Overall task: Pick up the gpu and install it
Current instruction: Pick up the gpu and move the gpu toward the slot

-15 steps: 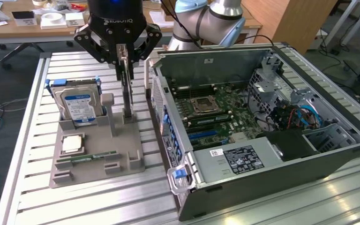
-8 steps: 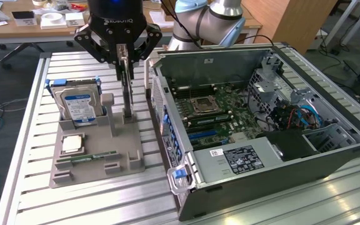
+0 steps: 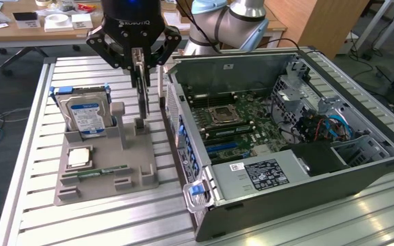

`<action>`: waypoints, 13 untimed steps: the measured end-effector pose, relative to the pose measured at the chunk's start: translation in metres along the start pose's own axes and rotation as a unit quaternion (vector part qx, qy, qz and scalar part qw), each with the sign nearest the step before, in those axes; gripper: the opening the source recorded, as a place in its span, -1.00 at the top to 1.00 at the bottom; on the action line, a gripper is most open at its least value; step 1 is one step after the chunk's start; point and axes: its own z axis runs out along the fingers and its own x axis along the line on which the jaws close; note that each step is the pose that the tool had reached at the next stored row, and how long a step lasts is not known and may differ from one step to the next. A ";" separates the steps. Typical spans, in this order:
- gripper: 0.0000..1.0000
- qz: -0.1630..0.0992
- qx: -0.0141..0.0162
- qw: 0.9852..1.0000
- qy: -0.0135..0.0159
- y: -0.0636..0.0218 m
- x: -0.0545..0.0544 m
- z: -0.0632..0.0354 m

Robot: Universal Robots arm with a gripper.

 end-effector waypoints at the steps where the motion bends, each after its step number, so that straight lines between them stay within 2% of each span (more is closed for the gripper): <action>1: 0.47 0.000 0.000 1.000 0.000 0.0001 -0.002 0.0001; 13: 0.47 0.000 0.000 1.000 0.000 0.0010 -0.019 0.0006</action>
